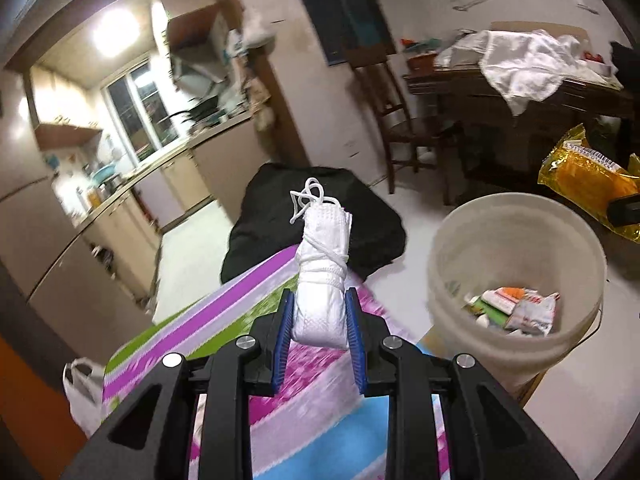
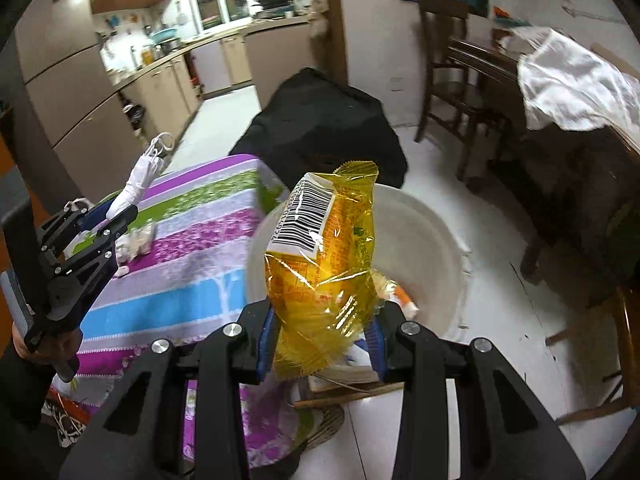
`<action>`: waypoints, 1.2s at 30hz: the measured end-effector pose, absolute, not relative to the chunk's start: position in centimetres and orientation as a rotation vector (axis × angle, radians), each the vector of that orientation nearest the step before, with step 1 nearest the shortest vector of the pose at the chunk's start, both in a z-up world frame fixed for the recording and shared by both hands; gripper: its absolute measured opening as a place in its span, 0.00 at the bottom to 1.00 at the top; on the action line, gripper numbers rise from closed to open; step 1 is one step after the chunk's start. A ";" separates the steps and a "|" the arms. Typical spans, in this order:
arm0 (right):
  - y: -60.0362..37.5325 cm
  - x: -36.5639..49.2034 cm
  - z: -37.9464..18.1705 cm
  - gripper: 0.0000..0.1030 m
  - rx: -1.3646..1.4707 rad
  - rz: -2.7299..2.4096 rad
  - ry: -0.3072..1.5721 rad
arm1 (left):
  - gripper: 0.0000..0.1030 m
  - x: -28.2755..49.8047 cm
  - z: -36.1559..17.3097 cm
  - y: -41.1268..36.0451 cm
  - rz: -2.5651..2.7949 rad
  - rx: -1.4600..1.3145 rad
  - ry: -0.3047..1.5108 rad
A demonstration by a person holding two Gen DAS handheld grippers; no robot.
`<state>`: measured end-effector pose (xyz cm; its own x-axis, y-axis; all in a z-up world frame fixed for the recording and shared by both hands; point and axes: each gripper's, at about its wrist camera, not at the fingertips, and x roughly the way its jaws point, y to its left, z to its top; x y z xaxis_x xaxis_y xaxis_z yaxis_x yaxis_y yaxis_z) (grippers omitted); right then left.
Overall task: Collect trash
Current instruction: 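Carry the yellow wrapper and white cloth over the white bucket, then open both tools over the bucket to drop the wrapper and cloth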
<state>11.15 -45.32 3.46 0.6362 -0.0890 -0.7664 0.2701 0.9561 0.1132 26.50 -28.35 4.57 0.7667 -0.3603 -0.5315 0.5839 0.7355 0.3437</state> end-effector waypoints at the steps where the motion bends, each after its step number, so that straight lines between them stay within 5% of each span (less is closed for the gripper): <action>1: -46.2 10.9 3.5 0.34 0.239 -0.222 0.865 | 0.26 26.6 4.7 -29.4 -0.561 0.528 0.456; 18: -52.6 13.8 3.5 0.35 0.336 -0.275 1.064 | 0.26 31.3 3.3 -45.8 -1.102 0.721 0.747; 36: -52.5 19.4 -1.2 0.38 0.335 -0.210 1.252 | 0.29 32.5 -3.6 -47.9 -1.132 0.867 0.879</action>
<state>19.41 -52.47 -1.16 0.3033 0.0269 -0.9525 0.3355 0.9326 0.1331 32.47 -47.95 -3.57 0.1918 -0.3728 -0.9079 0.9720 0.2001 0.1232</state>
